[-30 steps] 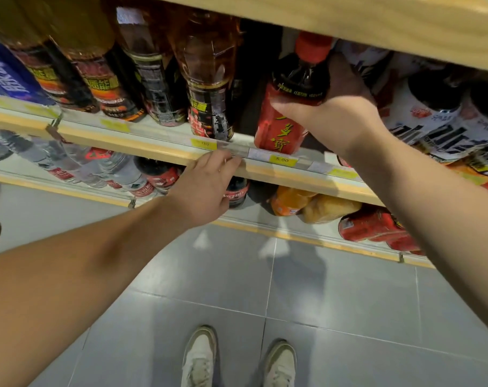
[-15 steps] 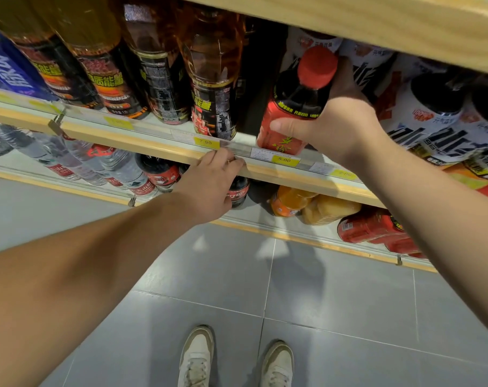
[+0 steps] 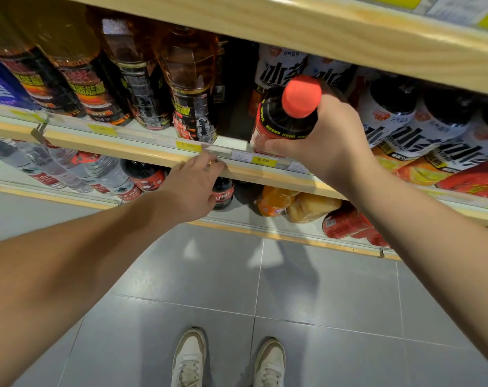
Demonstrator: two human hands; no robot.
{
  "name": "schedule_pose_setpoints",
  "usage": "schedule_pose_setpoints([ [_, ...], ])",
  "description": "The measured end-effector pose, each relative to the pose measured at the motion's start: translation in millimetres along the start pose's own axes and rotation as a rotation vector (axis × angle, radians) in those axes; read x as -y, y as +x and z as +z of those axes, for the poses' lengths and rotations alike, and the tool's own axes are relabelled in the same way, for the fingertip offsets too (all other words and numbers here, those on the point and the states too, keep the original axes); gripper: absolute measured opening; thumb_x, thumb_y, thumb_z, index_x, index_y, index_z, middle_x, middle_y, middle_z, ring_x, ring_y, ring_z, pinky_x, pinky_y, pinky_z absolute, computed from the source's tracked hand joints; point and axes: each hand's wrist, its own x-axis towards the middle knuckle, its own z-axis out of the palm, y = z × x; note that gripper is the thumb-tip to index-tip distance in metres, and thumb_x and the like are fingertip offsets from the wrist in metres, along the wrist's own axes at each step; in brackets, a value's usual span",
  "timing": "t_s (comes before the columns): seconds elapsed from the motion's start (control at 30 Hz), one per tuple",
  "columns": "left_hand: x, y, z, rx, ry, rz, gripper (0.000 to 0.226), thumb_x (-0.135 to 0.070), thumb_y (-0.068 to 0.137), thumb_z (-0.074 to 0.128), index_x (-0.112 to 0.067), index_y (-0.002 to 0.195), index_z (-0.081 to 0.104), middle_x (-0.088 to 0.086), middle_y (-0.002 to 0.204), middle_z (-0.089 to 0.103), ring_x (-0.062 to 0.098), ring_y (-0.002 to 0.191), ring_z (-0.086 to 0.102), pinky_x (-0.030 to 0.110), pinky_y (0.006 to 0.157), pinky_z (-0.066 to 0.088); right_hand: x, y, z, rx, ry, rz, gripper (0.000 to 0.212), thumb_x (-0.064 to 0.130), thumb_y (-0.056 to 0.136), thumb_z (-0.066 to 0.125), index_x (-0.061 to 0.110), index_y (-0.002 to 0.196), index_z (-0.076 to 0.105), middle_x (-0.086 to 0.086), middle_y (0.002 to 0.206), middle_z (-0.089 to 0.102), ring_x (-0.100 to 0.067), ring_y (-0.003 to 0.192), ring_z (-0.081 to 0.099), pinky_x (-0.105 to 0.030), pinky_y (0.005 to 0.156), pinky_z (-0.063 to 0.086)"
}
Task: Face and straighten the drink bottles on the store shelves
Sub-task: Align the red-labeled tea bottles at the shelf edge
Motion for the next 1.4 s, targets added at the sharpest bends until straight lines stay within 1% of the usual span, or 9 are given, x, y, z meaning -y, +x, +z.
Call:
schedule_pose_setpoints([
  [0.2,-7.9,2.1,-4.7,0.012,0.071,-0.005,0.067,-0.032,0.085,0.065,-0.022,0.145,0.036,0.008,0.146,0.034,0.029,0.132,0.042,0.044,0.106,0.038,-5.1,-27.2,-26.8,-0.057,0.005,0.025,0.071,0.060,0.071,0.087,0.025,0.125,0.057,0.004,0.116,0.060,-0.003,0.102,0.047,0.002,0.082,0.032],
  [0.33,-16.4,1.9,-8.4,-0.013,0.030,0.036,0.063,-0.024,0.081,0.065,-0.021,0.141,0.046,0.004,0.136,0.045,0.026,0.123,0.050,0.038,0.096,0.045,-11.5,-46.8,-48.7,-0.091,0.079,0.013,0.068,0.055,0.071,0.088,0.026,0.124,0.058,0.013,0.113,0.058,-0.005,0.106,0.053,-0.002,0.086,0.035],
  [0.5,-40.2,8.1,-9.0,-0.002,-0.019,0.082,0.059,-0.017,0.081,0.063,-0.021,0.139,0.050,0.004,0.134,0.048,0.027,0.120,0.052,0.039,0.099,0.047,-28.9,-72.6,-75.0,-0.103,0.141,0.090,0.065,0.045,0.066,0.094,0.041,0.116,0.053,0.030,0.110,0.056,-0.003,0.109,0.056,-0.004,0.086,0.038],
  [0.6,-58.7,11.8,-8.5,-0.001,-0.082,0.068,0.046,-0.017,0.084,0.065,-0.012,0.129,0.056,0.013,0.131,0.049,0.035,0.112,0.054,0.046,0.090,0.050,-44.4,-89.4,-95.2,-0.100,0.089,0.162,0.072,0.046,0.064,0.095,0.039,0.123,0.056,0.023,0.113,0.058,-0.005,0.112,0.055,-0.014,0.090,0.042],
  [0.67,-74.7,14.6,-8.8,0.009,-0.055,0.097,0.046,-0.017,0.085,0.064,-0.010,0.130,0.056,0.013,0.133,0.049,0.035,0.111,0.056,0.045,0.088,0.051,-54.8,-102.4,-112.4,-0.098,0.050,0.228,0.071,0.048,0.063,0.094,0.042,0.120,0.053,0.020,0.114,0.058,-0.001,0.108,0.053,-0.005,0.083,0.037],
  [0.87,-141.8,33.1,-3.9,0.086,0.019,0.221,0.064,-0.021,0.086,0.060,-0.015,0.147,0.041,0.004,0.151,0.040,0.026,0.134,0.046,0.040,0.107,0.043,-95.4,-143.8,-167.0,-0.142,0.076,0.333,0.066,0.046,0.064,0.095,0.043,0.115,0.054,0.016,0.116,0.065,-0.006,0.107,0.059,-0.004,0.077,0.039],
  [1.07,-221.8,62.4,11.4,0.120,0.021,0.229,0.066,-0.025,0.081,0.068,-0.019,0.142,0.045,0.006,0.138,0.045,0.034,0.123,0.051,0.044,0.093,0.050,-165.9,-172.8,-207.6,-0.177,0.092,0.347,0.067,0.039,0.064,0.096,0.042,0.116,0.054,0.018,0.113,0.065,-0.003,0.104,0.060,-0.008,0.078,0.043],
  [1.27,-297.6,75.4,41.5,0.049,0.036,0.146,0.075,-0.022,0.084,0.067,-0.014,0.149,0.030,0.013,0.146,0.035,0.037,0.131,0.041,0.048,0.103,0.045,-242.2,-211.7,-258.7,-0.239,0.148,0.269,0.064,0.041,0.064,0.095,0.048,0.112,0.053,0.032,0.104,0.062,0.016,0.102,0.056,-0.001,0.082,0.039],
  [1.4,-348.1,81.9,51.8,0.049,0.090,0.090,0.078,-0.026,0.086,0.066,-0.019,0.152,0.025,0.012,0.145,0.034,0.034,0.132,0.037,0.049,0.104,0.043,-289.6,-225.1,-295.0,-0.208,0.111,0.247,0.070,0.049,0.064,0.094,0.048,0.120,0.051,0.034,0.111,0.059,0.016,0.108,0.053,0.001,0.084,0.037],
])
